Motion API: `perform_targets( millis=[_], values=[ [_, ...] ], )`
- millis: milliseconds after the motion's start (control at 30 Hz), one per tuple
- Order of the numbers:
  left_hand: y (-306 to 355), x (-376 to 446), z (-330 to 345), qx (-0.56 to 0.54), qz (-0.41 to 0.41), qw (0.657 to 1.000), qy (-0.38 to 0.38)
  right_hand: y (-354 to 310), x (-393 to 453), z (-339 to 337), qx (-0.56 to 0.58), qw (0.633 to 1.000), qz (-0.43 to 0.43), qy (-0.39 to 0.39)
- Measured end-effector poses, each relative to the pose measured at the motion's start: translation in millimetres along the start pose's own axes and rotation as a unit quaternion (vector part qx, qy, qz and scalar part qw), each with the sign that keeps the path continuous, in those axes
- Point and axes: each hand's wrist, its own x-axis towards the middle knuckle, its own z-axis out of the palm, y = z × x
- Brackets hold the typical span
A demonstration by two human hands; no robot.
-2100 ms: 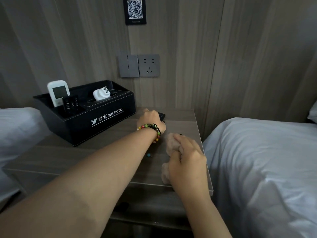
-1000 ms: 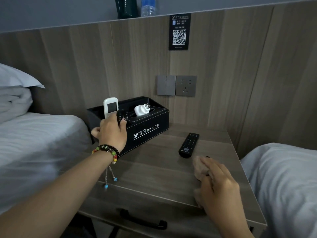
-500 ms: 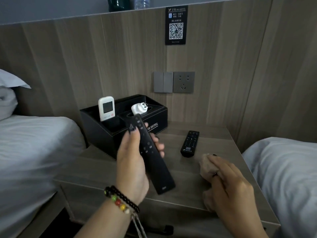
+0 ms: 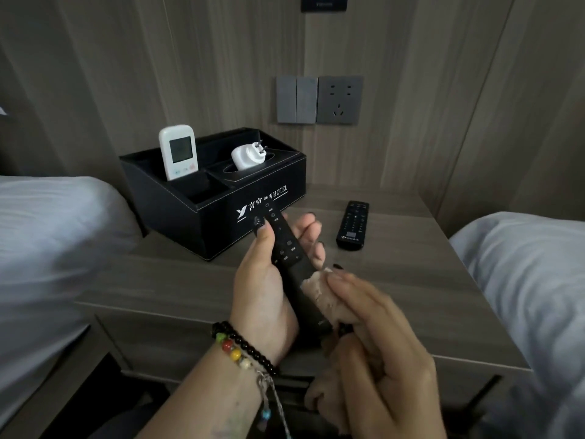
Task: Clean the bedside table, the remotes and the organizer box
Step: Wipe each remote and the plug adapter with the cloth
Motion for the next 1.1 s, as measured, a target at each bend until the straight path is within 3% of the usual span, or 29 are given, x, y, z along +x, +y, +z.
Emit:
perform_targets(
  millis=[167,400,567,833,1000,1100],
  values=[
    [-3,-11,6,0.066,-0.010,0.997,-0.041,18,7,-10,-0.058,0.998,0.003,-0.009],
    [2,-9,7,0.057,-0.032,0.998,-0.022,1,-3,-4,-0.200,0.966,-0.144,-0.080],
    [0,-17,13,0.030,-0.087,0.991,-0.095,7,8,-17,-0.179,0.979,-0.092,-0.031],
    [13,-8,9,0.017,-0.062,0.997,-0.043,-4,-10,-9,-0.216,0.960,-0.160,-0.082],
    [8,-10,10,0.013,-0.056,0.998,-0.020,7,-3,-14,-0.168,0.980,-0.103,-0.011],
    [3,-16,14,0.061,-0.059,0.996,-0.024,5,-5,-13,-0.192,0.975,-0.107,-0.032]
  ],
)
